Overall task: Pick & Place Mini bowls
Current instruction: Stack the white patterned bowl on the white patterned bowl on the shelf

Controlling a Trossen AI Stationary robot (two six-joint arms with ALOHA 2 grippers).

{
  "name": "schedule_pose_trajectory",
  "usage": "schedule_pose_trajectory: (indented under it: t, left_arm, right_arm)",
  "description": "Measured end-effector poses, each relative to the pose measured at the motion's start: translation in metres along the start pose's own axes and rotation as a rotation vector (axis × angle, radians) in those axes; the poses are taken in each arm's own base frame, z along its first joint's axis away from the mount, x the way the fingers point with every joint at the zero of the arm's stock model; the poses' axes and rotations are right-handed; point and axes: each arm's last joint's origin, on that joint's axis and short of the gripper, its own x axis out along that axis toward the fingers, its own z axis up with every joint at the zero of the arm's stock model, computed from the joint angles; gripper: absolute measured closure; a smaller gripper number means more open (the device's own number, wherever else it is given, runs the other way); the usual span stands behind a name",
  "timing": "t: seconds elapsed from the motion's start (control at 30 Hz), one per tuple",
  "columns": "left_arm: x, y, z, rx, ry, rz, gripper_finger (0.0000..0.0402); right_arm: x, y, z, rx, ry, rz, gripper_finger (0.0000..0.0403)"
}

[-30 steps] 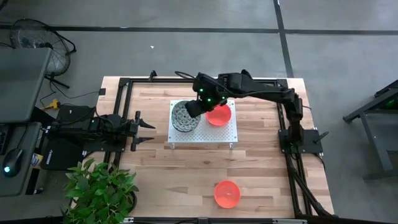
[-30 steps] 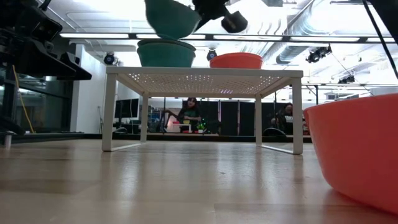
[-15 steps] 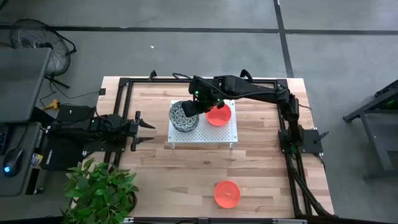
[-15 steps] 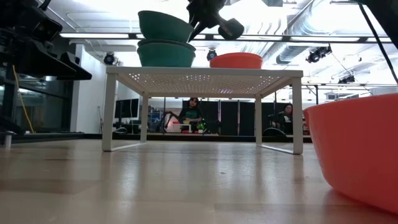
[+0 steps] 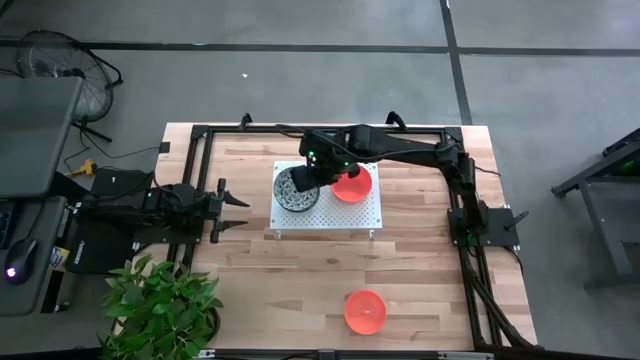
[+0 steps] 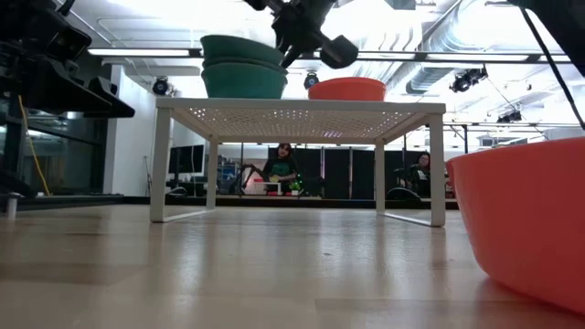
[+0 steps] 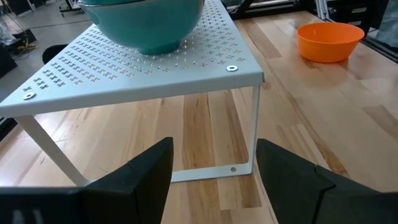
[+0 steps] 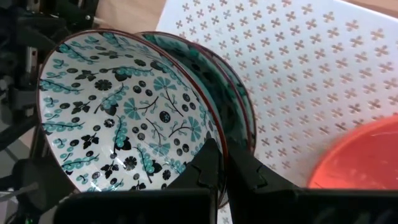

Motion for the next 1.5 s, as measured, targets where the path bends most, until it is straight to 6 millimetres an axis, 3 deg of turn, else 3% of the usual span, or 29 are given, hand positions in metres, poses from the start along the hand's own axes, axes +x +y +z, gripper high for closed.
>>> schedule_pose_trajectory:
  t: [0.37, 1.1, 1.5]
  left_arm:
    - [0.0, 0.0, 0.0, 0.0, 0.0, 0.0, 0.0176]
    - [0.0, 0.0, 0.0, 0.0, 0.0, 0.001, 0.0176]
    - [0.0, 0.0, 0.0, 0.0, 0.0, 0.001, 0.0176]
  right_arm:
    - [0.003, 0.0, 0.001, -0.012, -0.011, -0.006, 0.0397]
    - [0.0, -0.001, 0.002, -0.055, -0.004, -0.003, 0.0296]
    - [-0.038, -0.006, 0.006, -0.071, -0.06, 0.047, 0.0295]
